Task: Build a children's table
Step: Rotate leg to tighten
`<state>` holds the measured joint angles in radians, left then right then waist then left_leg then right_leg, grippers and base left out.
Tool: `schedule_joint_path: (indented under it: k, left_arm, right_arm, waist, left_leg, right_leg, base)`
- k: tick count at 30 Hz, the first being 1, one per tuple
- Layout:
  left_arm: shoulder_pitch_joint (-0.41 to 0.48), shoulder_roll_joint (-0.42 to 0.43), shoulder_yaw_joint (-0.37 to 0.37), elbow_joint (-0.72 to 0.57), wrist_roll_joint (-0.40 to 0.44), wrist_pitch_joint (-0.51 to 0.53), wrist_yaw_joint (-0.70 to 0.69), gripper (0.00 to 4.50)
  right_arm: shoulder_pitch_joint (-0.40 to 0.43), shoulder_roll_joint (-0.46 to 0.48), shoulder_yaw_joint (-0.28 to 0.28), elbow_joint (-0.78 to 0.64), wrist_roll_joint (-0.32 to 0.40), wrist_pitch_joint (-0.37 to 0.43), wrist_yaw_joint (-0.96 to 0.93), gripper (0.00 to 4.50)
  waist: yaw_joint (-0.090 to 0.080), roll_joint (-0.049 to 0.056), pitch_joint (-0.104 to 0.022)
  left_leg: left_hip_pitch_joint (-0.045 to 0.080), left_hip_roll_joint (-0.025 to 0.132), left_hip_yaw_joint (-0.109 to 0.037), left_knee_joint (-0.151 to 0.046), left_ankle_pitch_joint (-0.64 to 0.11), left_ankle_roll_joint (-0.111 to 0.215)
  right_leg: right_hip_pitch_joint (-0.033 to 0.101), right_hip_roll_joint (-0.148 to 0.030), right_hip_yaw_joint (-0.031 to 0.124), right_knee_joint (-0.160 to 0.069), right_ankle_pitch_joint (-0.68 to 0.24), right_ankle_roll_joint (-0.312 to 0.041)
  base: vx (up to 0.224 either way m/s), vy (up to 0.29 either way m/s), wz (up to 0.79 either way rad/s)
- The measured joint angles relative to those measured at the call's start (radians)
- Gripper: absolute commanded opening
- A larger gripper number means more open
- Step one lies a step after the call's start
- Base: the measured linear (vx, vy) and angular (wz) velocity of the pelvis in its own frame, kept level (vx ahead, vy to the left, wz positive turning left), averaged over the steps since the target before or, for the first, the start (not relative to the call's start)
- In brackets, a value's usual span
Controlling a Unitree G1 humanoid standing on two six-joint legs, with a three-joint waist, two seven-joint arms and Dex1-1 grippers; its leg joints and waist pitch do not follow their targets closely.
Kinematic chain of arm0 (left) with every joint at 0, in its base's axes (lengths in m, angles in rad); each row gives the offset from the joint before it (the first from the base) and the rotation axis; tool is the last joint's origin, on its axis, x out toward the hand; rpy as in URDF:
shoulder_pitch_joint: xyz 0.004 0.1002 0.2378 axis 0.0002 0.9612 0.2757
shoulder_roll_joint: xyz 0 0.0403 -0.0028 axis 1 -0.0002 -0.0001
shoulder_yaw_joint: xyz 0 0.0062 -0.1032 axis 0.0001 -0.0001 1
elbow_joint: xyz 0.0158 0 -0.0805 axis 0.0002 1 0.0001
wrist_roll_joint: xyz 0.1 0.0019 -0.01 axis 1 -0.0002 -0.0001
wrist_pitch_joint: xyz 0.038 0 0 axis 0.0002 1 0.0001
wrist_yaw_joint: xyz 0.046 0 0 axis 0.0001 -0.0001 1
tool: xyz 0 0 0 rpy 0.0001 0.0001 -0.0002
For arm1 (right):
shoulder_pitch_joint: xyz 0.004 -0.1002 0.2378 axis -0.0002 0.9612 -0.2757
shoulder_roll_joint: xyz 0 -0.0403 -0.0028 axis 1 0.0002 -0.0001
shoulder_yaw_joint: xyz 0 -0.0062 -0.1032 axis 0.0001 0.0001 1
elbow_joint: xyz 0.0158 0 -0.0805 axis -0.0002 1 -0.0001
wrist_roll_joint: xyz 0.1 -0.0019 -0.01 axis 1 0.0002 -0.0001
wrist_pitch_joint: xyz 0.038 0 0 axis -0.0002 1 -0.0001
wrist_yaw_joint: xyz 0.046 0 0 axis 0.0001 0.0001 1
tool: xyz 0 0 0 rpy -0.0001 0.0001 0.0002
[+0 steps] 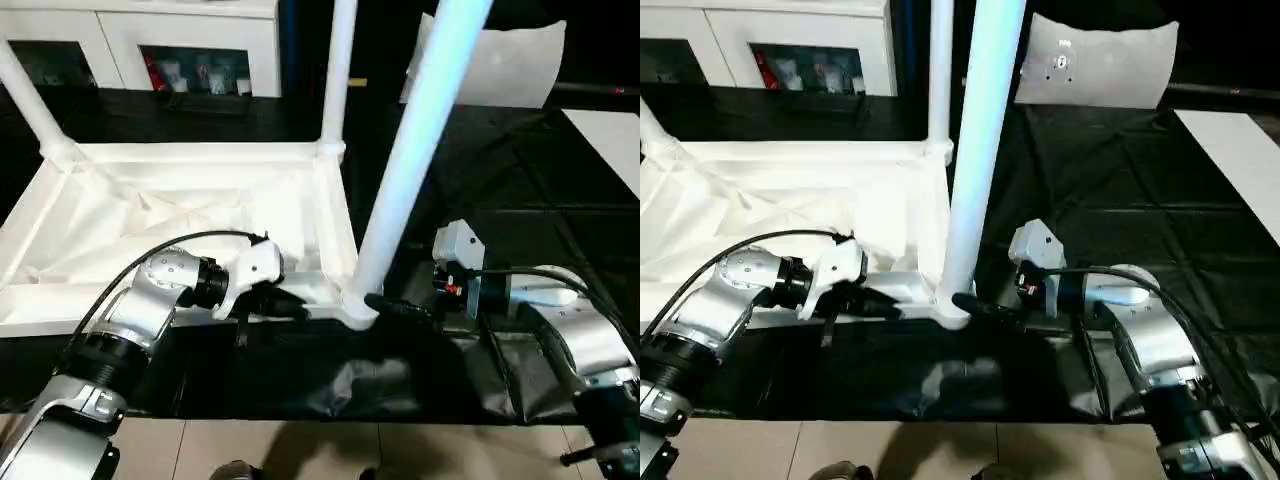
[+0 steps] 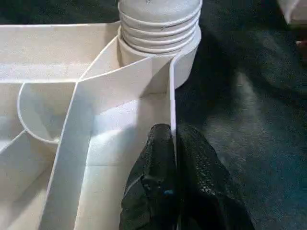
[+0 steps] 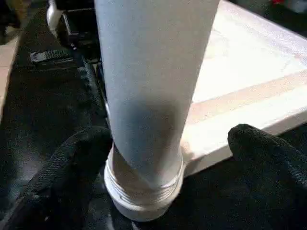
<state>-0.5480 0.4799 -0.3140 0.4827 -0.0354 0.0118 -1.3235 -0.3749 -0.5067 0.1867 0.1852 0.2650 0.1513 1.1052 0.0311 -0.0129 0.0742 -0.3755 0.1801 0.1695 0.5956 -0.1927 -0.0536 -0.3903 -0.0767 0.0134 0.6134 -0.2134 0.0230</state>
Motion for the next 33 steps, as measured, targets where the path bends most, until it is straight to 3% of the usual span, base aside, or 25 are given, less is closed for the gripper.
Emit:
schedule_joint_path:
  k: [2, 9, 23, 33]
  left_arm:
    - [0.001, 0.004, -0.008, 0.000, 0.000, -0.012, -0.007, 0.00]
    - [0.002, 0.013, -0.022, -0.007, 0.000, -0.027, -0.025, 0.00]
    - [0.001, 0.020, -0.034, -0.017, -0.004, -0.030, -0.028, 0.00]
    - [-0.005, 0.015, -0.030, -0.018, -0.011, -0.013, -0.043, 0.00]
  right_arm:
    - [-0.014, 0.002, 0.010, 0.022, 0.009, -0.005, 0.053, 3.90]
    - [-0.072, 0.008, 0.034, 0.110, 0.027, -0.016, 0.184, 3.41]
    - [-0.137, 0.041, 0.040, 0.255, 0.024, -0.054, 0.256, 2.18]
    - [-0.111, 0.040, 0.028, 0.229, 0.029, -0.054, 0.260, 1.95]
  waist:
    - [0.000, -0.001, 0.000]
    - [0.003, -0.006, 0.000]
    - [0.006, -0.009, 0.000]
    - [0.014, -0.008, 0.000]
  left_leg:
    - [0.000, 0.000, 0.000, 0.000, 0.000, 0.000]
    - [0.000, 0.001, 0.000, 0.001, 0.000, 0.000]
    - [-0.003, 0.002, 0.001, 0.001, 0.000, 0.000]
    - [-0.009, 0.002, 0.001, 0.002, 0.001, 0.002]
  right_leg:
    - [0.000, 0.000, 0.000, 0.000, 0.000, 0.000]
    - [0.000, 0.000, -0.001, 0.002, 0.000, 0.000]
    - [-0.002, 0.000, -0.002, 0.002, 0.000, -0.001]
    - [-0.009, 0.000, -0.002, 0.003, 0.000, -0.001]
  base:
    - [0.000, 0.000, 0.00]
    - [0.000, 0.000, 0.00]
    - [0.000, 0.000, 0.00]
    - [0.000, 0.000, 0.00]
